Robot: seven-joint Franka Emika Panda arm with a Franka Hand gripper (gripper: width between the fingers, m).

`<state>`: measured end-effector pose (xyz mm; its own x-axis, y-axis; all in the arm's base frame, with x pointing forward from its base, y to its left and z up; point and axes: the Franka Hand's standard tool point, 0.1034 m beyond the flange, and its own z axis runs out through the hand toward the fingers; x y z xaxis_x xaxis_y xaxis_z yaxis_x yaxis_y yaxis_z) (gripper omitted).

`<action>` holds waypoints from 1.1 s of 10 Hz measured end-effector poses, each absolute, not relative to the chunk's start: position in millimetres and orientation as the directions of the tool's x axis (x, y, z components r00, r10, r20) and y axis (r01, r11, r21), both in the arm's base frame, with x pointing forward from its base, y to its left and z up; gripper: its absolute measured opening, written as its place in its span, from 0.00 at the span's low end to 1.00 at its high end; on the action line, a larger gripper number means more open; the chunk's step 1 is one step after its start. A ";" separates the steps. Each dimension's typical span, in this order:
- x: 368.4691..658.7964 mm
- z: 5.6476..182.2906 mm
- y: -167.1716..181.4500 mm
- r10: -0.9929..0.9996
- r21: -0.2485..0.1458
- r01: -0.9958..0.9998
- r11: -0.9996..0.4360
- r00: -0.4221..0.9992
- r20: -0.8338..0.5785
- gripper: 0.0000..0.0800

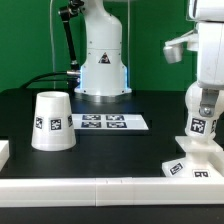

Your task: Assemble lamp

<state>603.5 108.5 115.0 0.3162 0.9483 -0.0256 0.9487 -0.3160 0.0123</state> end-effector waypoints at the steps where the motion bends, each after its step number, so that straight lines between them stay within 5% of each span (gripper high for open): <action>1: 603.4 114.6 108.4 0.948 0.012 0.948 -0.317 0.317 -0.026 0.72; 5: 603.6 114.6 107.1 0.936 0.012 0.936 -0.352 0.352 -0.023 0.72; 11: 608.9 114.3 98.7 0.722 0.028 0.721 -0.692 0.691 0.045 0.72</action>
Offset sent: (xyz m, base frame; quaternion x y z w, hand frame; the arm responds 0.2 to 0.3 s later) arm 0.0000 0.0000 0.0000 0.0000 0.0000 0.0650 0.9979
